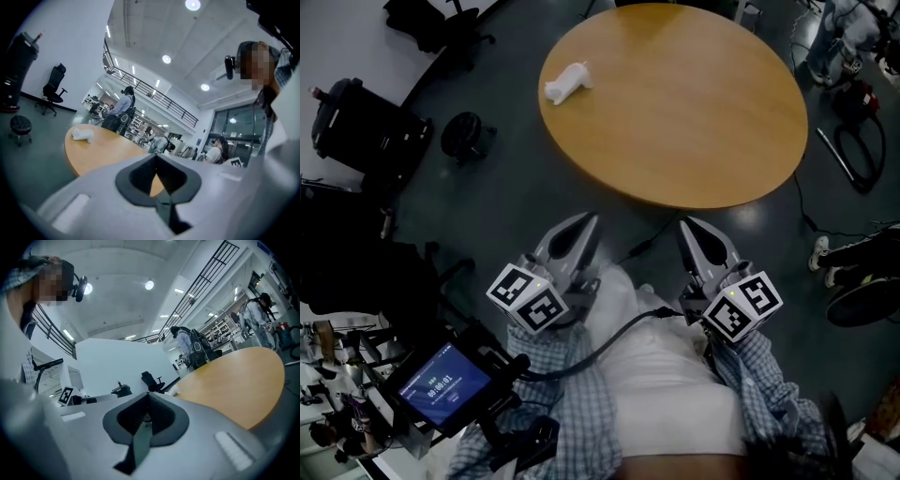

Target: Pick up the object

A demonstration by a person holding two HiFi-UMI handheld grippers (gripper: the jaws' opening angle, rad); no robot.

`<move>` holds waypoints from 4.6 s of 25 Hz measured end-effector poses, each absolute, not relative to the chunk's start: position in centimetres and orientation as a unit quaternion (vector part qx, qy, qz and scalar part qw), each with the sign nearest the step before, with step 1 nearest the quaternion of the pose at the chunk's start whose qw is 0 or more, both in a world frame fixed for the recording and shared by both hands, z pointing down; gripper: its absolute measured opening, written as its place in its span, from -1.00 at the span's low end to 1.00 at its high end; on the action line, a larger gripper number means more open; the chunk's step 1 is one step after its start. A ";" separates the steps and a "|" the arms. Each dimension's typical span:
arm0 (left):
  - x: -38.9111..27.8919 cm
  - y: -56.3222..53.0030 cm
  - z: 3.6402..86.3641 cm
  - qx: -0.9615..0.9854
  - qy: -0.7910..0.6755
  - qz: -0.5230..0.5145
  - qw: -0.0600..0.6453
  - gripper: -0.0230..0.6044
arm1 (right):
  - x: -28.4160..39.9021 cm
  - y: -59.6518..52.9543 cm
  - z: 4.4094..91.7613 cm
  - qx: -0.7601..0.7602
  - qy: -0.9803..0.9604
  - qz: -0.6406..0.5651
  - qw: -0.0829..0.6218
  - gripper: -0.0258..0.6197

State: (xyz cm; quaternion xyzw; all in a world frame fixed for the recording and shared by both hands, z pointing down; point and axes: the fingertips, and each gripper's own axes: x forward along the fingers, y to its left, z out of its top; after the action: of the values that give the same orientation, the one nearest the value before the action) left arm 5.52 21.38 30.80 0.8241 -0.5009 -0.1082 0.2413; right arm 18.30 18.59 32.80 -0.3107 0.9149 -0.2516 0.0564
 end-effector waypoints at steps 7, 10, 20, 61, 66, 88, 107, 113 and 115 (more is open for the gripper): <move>5.5 22.0 30.2 0.837 -0.500 -0.081 0.209 -0.92 | 17.6 20.7 33.1 -0.296 0.928 -0.221 0.040 -0.91; 5.0 21.0 30.1 0.835 -0.502 -0.085 0.210 -0.92 | 16.8 20.3 33.1 -0.293 0.936 -0.195 0.028 -0.91; 1.0 11.7 31.8 0.840 -0.496 -0.076 0.207 -0.92 | 14.2 11.7 33.3 -0.324 0.925 -0.200 0.019 -0.91; -19.6 -21.4 54.1 0.873 -0.230 0.332 0.272 -0.20 | 0.6 -13.0 41.6 -0.434 0.838 -0.315 -0.100 -0.91; -18.5 -20.2 54.7 0.872 -0.161 0.339 0.313 -0.23 | 1.1 -12.1 41.0 -0.443 0.833 -0.309 -0.117 -0.91; -15.8 -21.4 52.6 0.887 -0.162 0.133 0.411 -0.59 | 2.2 -11.4 42.6 -0.456 0.823 -0.320 -0.111 -0.91; -16.1 -20.5 36.4 0.843 -0.297 -0.184 0.410 -0.59 | 1.9 -12.0 37.3 -0.451 0.857 -0.244 -0.042 -0.91; -15.1 -19.8 32.7 0.833 -0.279 -0.253 0.406 -0.59 | 2.2 -14.2 37.3 -0.451 0.857 -0.250 -0.020 -0.91; -14.5 -19.4 31.4 0.835 -0.270 -0.264 0.399 -0.59 | 2.7 -14.7 37.1 -0.454 0.854 -0.254 -0.014 -0.91</move>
State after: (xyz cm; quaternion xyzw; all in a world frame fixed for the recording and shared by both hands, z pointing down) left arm -14.49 -19.44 31.45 0.8355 -0.2699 -0.2639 0.3994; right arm 2.68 -14.67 37.08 -0.4535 0.8542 -0.2539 -0.0142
